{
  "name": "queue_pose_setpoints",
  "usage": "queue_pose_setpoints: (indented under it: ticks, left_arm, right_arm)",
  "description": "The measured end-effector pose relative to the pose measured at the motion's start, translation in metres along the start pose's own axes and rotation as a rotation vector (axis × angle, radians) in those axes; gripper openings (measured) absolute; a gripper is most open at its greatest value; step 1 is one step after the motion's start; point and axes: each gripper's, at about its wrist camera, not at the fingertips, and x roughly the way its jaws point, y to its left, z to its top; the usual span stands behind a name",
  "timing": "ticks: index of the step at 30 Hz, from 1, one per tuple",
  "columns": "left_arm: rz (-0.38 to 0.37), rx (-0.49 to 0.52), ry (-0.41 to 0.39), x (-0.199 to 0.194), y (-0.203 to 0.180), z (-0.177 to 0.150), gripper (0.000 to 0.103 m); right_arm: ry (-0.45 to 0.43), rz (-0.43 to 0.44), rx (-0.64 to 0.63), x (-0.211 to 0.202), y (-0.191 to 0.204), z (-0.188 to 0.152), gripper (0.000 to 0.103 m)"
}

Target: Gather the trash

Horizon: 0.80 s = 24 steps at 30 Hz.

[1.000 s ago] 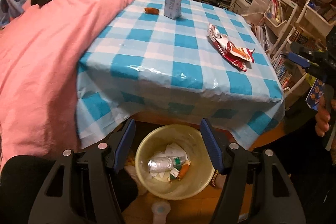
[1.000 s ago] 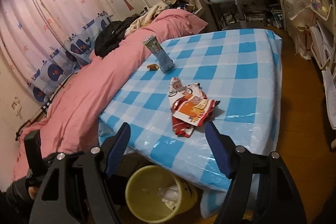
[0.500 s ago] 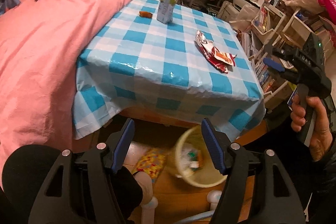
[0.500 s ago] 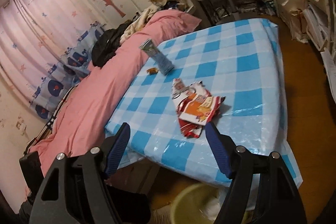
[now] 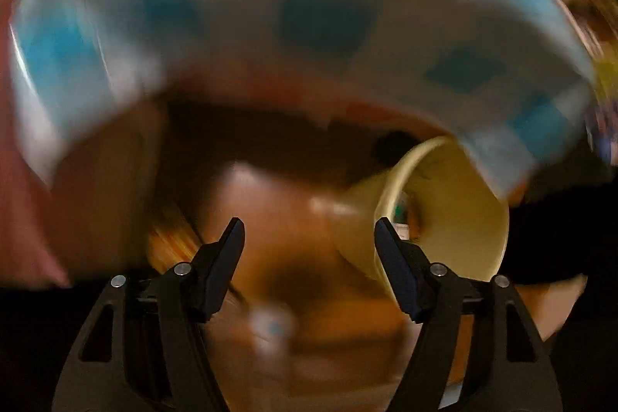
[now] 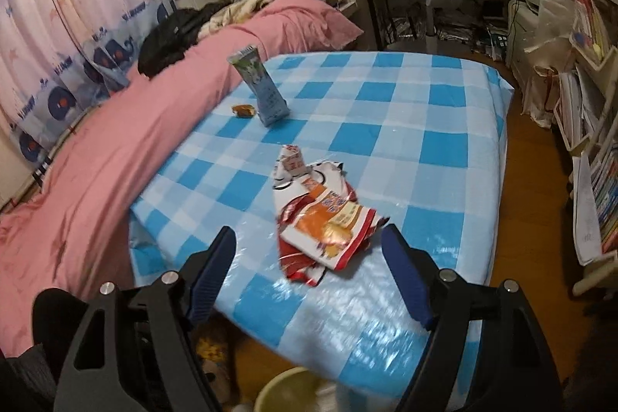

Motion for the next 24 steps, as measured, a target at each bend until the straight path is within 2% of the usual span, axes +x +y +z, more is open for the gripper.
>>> queue_pose_setpoints:
  ticks: [1,3,7,11,12,13,16,18,20,22,24]
  left_arm:
    - [-0.057,-0.120,0.024,0.014,0.013,0.005,0.064]
    - [-0.135,-0.294,0.027,0.031,0.033,0.009,0.064]
    - [-0.198,-0.574,0.119,0.087,0.062,0.012,0.064]
    - [-0.270,-0.778,0.255,0.159,0.092,0.013,0.064]
    - [-0.278,-0.793,0.274,0.169,0.097,0.015,0.064]
    - [-0.281,-0.790,0.292,0.183,0.098,0.020,0.064]
    - [-0.254,-0.682,0.349,0.217,0.090,0.040,0.064]
    - [-0.201,-0.519,0.363,0.239,0.070,0.061,0.064]
    - [-0.201,-0.439,0.371,0.256,0.060,0.077,0.065]
    - [-0.198,-0.377,0.339,0.270,0.047,0.093,0.065]
    - [-0.231,-0.353,0.275,0.276,0.039,0.109,0.065]
  right_arm:
    - [0.008,-0.003,-0.006,0.004,-0.001,0.001,0.075]
    - [0.038,-0.017,-0.027,0.014,-0.004,0.001,0.075]
    - [0.072,-0.013,-0.083,0.024,0.002,0.002,0.075]
    - [0.091,0.009,-0.135,0.032,0.009,0.010,0.075]
    - [0.095,0.015,-0.135,0.034,0.007,0.013,0.075]
    - [0.095,0.024,-0.126,0.036,0.003,0.016,0.075]
    - [0.090,0.050,-0.053,0.043,-0.013,0.025,0.075]
    - [0.087,0.072,0.032,0.047,-0.026,0.031,0.075]
    - [0.089,0.088,0.092,0.051,-0.035,0.036,0.075]
    - [0.101,0.075,0.087,0.055,-0.034,0.039,0.075]
    - [0.151,0.074,0.067,0.065,-0.028,0.037,0.075]
